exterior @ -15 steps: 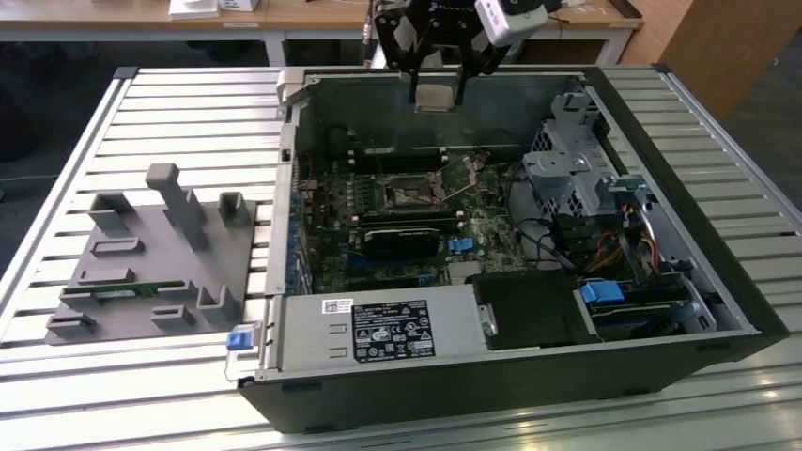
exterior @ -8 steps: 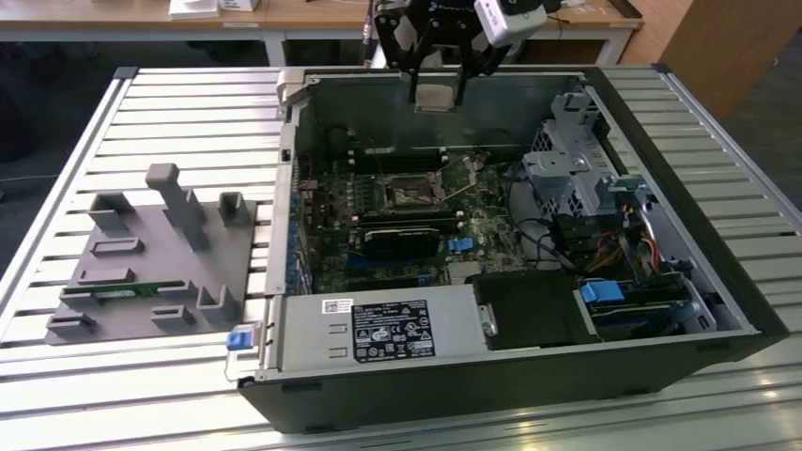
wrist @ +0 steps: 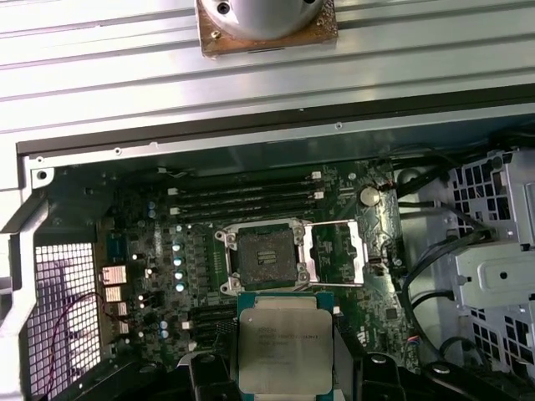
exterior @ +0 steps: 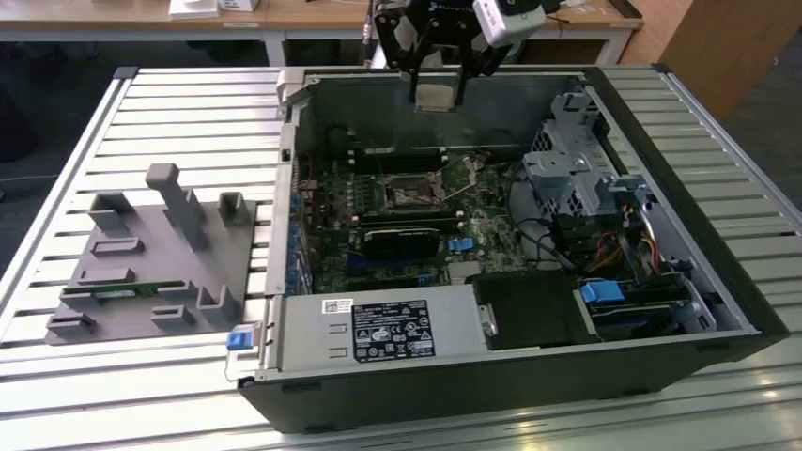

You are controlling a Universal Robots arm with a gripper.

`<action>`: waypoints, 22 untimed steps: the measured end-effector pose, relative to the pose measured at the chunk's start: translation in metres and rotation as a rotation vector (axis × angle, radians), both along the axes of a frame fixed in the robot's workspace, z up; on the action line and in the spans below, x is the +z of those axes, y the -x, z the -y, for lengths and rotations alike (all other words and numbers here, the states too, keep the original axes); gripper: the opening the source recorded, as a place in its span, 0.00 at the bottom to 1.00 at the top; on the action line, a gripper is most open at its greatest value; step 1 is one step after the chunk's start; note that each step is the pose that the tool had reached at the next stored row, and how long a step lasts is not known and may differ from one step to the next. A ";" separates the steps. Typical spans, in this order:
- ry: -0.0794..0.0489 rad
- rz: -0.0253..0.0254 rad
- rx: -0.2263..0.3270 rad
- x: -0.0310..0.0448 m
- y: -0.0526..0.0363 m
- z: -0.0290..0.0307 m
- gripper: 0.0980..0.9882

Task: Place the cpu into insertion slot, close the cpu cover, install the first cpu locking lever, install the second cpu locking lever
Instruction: 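Place the cpu into insertion slot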

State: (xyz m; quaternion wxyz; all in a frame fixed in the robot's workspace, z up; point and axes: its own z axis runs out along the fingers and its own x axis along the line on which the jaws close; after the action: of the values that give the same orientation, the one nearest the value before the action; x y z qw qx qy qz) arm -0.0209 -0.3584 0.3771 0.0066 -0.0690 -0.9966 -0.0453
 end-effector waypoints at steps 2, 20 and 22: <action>0.000 0.0000 -0.003 0.0000 0.0000 0.0000 0.50; 0.000 0.0000 -0.029 0.0000 0.0000 0.0000 0.50; 0.000 0.0000 -0.032 0.0000 0.0000 0.0000 0.50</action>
State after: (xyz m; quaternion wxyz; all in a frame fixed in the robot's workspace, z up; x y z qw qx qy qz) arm -0.0209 -0.3584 0.3771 0.0058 -0.0849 -0.9953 -0.0454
